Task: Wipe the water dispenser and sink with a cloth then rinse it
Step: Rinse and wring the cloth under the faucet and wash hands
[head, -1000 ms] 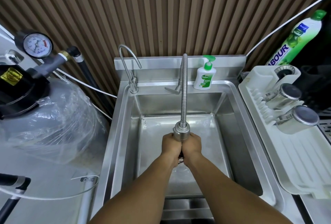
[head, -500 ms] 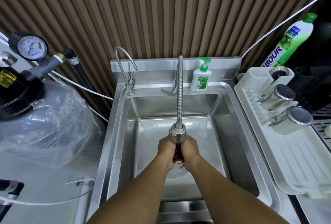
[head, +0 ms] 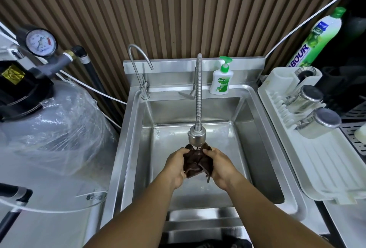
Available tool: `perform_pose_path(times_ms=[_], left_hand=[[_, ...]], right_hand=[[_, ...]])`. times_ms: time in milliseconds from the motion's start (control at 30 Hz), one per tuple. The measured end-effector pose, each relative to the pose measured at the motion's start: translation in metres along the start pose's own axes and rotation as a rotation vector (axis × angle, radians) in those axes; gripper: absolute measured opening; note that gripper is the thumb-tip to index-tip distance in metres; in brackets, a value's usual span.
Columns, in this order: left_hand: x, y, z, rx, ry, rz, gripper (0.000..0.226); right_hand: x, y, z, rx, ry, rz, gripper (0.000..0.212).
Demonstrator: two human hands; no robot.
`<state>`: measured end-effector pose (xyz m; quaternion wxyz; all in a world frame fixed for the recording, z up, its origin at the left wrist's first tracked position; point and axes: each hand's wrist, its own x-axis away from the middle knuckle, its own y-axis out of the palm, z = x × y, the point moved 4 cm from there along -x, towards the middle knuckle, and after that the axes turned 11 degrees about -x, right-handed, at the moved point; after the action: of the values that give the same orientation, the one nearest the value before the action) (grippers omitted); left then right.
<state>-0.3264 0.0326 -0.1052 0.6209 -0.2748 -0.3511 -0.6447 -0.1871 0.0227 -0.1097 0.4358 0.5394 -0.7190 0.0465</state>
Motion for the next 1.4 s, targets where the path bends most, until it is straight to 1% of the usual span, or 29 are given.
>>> perform_pose_path(times_ms=[67, 167, 200, 300, 333, 400, 500, 600, 700, 800, 933, 1100, 1200, 1267, 1333, 1400], left_hand=[[0.002, -0.002, -0.003, 0.012, 0.011, 0.0, 0.028], [0.007, -0.004, -0.007, 0.03, 0.035, -0.025, 0.021], [0.009, -0.005, -0.009, 0.02, 0.044, -0.035, 0.02], [0.011, -0.008, -0.015, -0.031, 0.095, -0.037, 0.02], [0.013, -0.009, -0.017, -0.037, 0.109, -0.027, 0.019], [0.016, -0.01, -0.021, -0.041, 0.119, -0.006, 0.018], [0.018, -0.01, -0.028, -0.026, 0.095, 0.025, 0.018], [0.021, -0.012, -0.032, 0.044, 0.059, 0.067, 0.018], [0.023, -0.014, -0.03, 0.153, 0.034, 0.1, 0.017], [0.027, -0.011, -0.03, 0.195, 0.029, 0.075, 0.028], [0.03, -0.007, -0.035, 0.199, 0.026, 0.039, 0.036], [0.03, -0.006, -0.038, 0.165, 0.014, 0.028, 0.032], [0.028, -0.004, -0.028, 0.108, 0.041, 0.027, 0.023], [0.025, -0.002, -0.016, 0.055, 0.079, 0.02, 0.02], [0.021, 0.0, -0.003, 0.042, 0.111, 0.019, 0.02], [0.016, 0.0, 0.008, 0.059, 0.121, 0.031, 0.024]], right_hand=[[0.003, -0.002, 0.003, 0.001, 0.003, 0.005, 0.012], [0.01, -0.003, 0.007, 0.012, 0.012, -0.024, 0.027], [0.013, -0.003, 0.008, 0.034, 0.016, -0.039, 0.026], [0.019, -0.003, 0.014, 0.066, 0.038, -0.082, 0.008], [0.02, -0.002, 0.016, 0.054, 0.039, -0.087, 0.006], [0.024, -0.001, 0.019, 0.034, 0.033, -0.103, 0.012], [0.03, 0.003, 0.024, 0.028, 0.018, -0.108, 0.014], [0.036, 0.004, 0.024, 0.016, 0.019, -0.064, 0.015], [0.038, 0.002, 0.024, -0.04, 0.043, 0.036, 0.025], [0.039, -0.001, 0.024, -0.05, 0.047, 0.095, 0.027], [0.039, -0.007, 0.026, -0.045, 0.084, 0.121, 0.028], [0.038, -0.011, 0.028, -0.031, 0.099, 0.114, 0.026], [0.034, -0.008, 0.023, 0.021, 0.057, 0.074, 0.023], [0.031, -0.001, 0.015, 0.006, 0.001, 0.014, 0.02], [0.025, 0.008, 0.008, -0.024, -0.037, -0.019, 0.02], [0.02, 0.016, -0.001, 0.004, -0.061, -0.016, 0.024]])
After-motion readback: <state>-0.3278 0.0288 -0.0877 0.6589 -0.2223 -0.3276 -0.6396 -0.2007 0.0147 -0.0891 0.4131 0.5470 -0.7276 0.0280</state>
